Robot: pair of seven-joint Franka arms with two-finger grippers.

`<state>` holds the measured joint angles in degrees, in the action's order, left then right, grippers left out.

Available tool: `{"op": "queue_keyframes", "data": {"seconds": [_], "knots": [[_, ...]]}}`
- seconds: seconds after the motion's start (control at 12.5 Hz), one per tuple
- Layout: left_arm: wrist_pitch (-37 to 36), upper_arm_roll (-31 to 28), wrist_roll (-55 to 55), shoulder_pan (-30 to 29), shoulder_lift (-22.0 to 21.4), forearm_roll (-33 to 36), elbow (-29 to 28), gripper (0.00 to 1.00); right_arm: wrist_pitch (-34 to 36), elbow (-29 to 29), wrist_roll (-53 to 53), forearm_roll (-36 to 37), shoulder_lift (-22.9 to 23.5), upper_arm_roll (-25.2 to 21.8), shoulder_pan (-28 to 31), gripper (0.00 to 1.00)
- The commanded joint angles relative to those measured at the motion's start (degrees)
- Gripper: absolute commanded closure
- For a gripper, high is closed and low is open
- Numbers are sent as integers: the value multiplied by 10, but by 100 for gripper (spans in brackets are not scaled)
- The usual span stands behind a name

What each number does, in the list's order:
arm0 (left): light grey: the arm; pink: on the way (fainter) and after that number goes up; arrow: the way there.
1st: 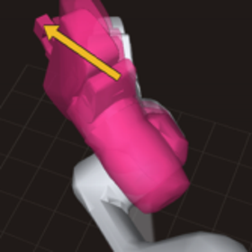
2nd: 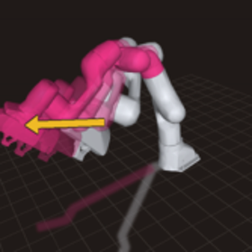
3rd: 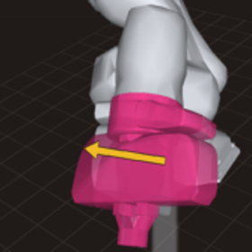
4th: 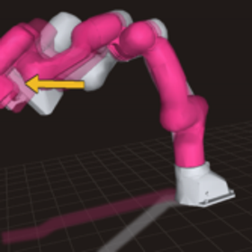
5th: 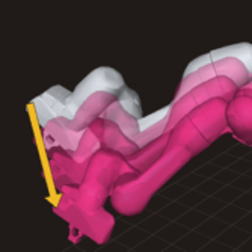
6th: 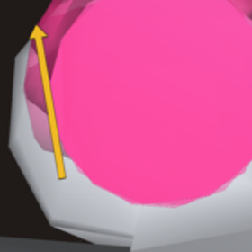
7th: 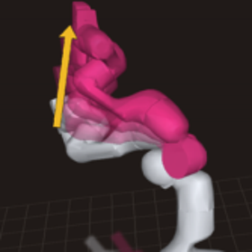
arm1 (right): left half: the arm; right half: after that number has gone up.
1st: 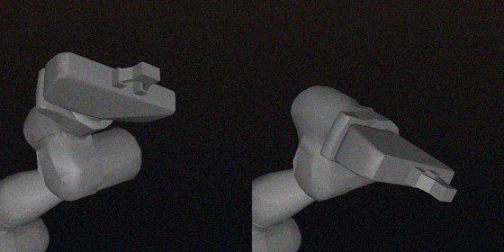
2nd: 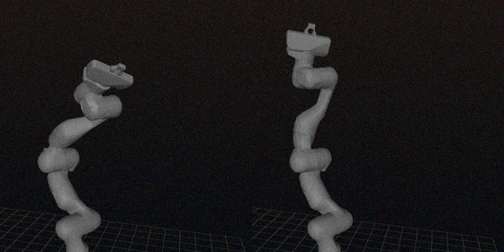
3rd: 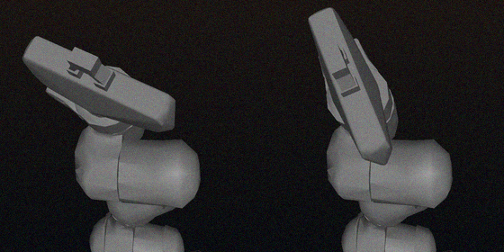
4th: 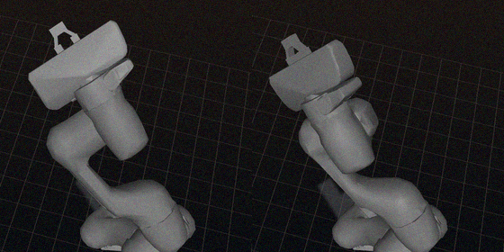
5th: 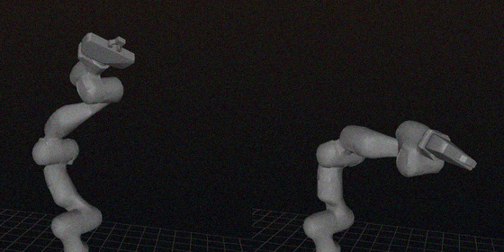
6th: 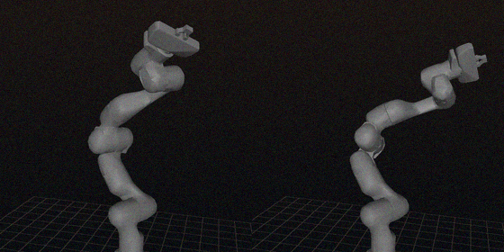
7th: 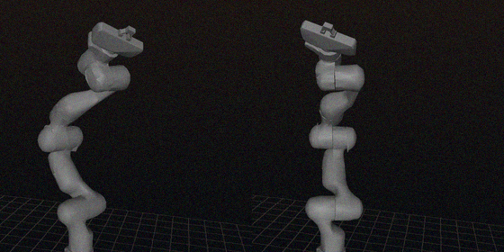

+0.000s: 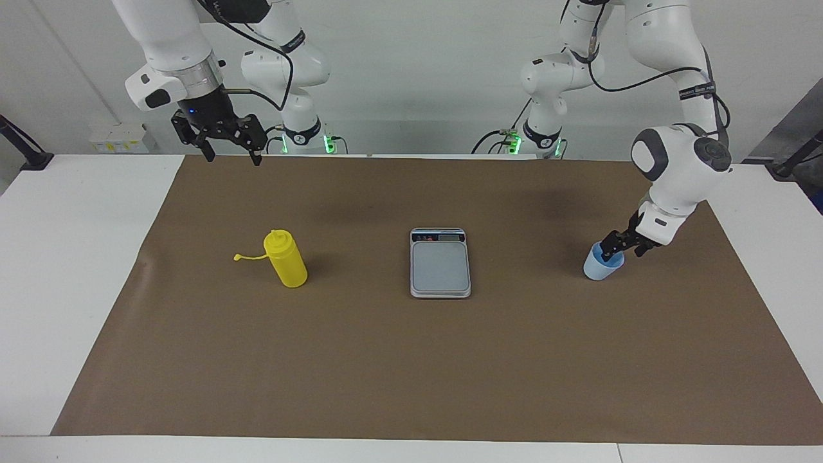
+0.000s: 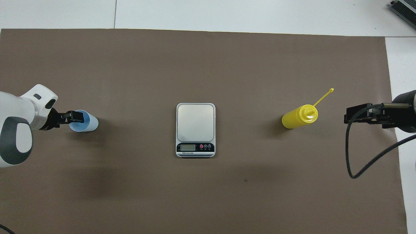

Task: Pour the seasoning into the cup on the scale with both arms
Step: 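Reach the left gripper to the blue cup and grasp it, then lift the blue cup with the left gripper and carry it over the scale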

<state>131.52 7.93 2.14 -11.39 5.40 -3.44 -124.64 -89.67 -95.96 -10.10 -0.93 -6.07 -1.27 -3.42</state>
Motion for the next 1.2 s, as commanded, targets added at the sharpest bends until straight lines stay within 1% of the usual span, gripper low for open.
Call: {"op": "queue_keyframes", "data": {"seconds": [0.0, 0.08, 0.24, 0.32, 0.56, 0.64, 0.72, 0.88, 1.12], "knots": [[21, -3, 9, 11, -7, 5, -18, 97, -6, -17, -14, 1, -15, 2, 3, 0], [15, -3, 4, 11, -7, 5, -16, 100, -5, -17, -14, 1, -15, 2, 3, 0], [-2, -3, -19, 7, -7, 5, -10, 100, -4, -17, -13, 1, -15, 2, 3, 0], [-23, -3, -21, 4, -5, 5, 8, 100, -4, -18, -13, 1, -15, 2, 3, 0], [-139, -3, -21, 6, 24, 6, 115, 100, -4, -23, -13, 0, -18, 2, 3, 0], [-166, -3, -21, 8, 29, 6, 147, 100, -5, -25, -13, 0, -19, 2, 3, 0], [-180, -3, -21, 10, 30, 6, 170, 100, -4, -25, -13, 0, -19, 2, 3, 0], [-185, 1, -21, 18, 31, 6, 196, 100, -4, -25, -13, 0, -19, 2, 3, 0], [-185, 1, -3, 62, 31, 6, 220, 100, -5, -25, -13, 0, -19, 2, 3, 0]]}}
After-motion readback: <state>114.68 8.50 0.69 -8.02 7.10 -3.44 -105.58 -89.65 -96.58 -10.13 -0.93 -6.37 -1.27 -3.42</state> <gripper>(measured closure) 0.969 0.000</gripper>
